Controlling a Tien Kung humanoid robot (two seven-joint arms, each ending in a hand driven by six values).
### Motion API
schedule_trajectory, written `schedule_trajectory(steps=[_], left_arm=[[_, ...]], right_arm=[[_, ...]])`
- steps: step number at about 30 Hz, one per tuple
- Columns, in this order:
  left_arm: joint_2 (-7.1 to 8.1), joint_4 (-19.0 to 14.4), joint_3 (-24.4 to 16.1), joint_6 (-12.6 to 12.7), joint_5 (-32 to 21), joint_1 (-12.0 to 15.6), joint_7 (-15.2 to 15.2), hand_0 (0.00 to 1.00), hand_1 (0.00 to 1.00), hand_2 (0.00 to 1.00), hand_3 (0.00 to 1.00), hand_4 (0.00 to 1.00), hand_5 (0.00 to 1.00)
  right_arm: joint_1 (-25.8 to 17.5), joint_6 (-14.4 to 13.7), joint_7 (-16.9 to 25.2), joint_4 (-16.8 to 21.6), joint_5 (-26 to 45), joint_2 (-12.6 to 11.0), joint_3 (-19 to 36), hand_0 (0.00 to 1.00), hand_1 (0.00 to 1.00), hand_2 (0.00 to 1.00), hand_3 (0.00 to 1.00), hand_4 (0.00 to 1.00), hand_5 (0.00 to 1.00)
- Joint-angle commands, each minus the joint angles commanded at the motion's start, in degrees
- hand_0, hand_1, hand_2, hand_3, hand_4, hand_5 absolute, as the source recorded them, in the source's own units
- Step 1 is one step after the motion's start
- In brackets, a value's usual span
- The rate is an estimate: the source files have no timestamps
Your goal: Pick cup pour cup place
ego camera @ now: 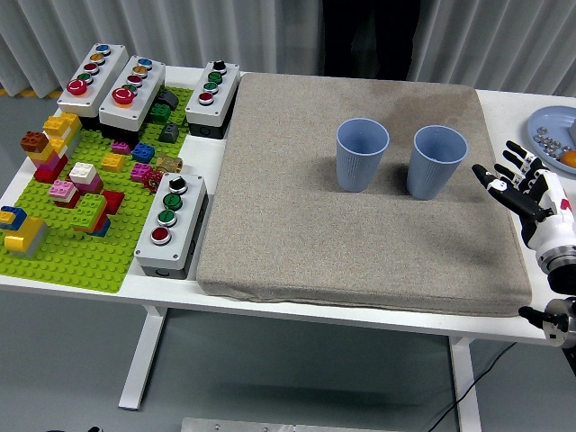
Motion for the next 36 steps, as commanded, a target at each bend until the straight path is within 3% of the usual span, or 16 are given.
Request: schedule_trajectory(steps=[10,11,22,23,36], left_arm=[[-0.18,0.00,0.10,-0.08,-0.02,-0.06,0.13,0.762,0.775,0.833,0.718,0.503,0.995],[-0.21,0.00,0.12,-0.09,-0.02,-0.05,0.15,0.762,0.775,0.831,0.717,0.502,0.995],[-0.44,0.00,0.80,-0.27,-0.48,-0.17,0.29,0.762,0.775,0.830,0.716,0.501,0.995],[-0.45,0.00,0.88,-0.31,-0.53,-0.18,0.29,0.762,0.776,0.829,0.716,0.501,0.996],[-0.61,0.00,1.48,-0.38,-1.09,-0.24,0.32,0.762,0.776,0.828,0.717,0.502,0.998]], right_arm=[[-0.82,0.06,1.08,-0.43,-0.68,-0.03,-0.97,0.932,0.841,0.910,0.867,0.892,0.455],[-1.00,0.10,1.32,-0.57,-0.77,-0.02,-1.16,0.931,0.842,0.922,0.872,0.887,0.364],[-1.40,0.93,2.28,-2.27,-2.52,0.10,-2.79,0.931,0.841,0.925,0.875,0.895,0.329],[-1.33,1.08,2.11,-2.44,-2.92,0.14,-2.95,0.933,0.844,0.942,0.905,0.887,0.247],[-0.38,1.94,1.07,-4.83,-3.04,0.99,-4.56,0.932,0.853,0.952,0.915,0.879,0.228]])
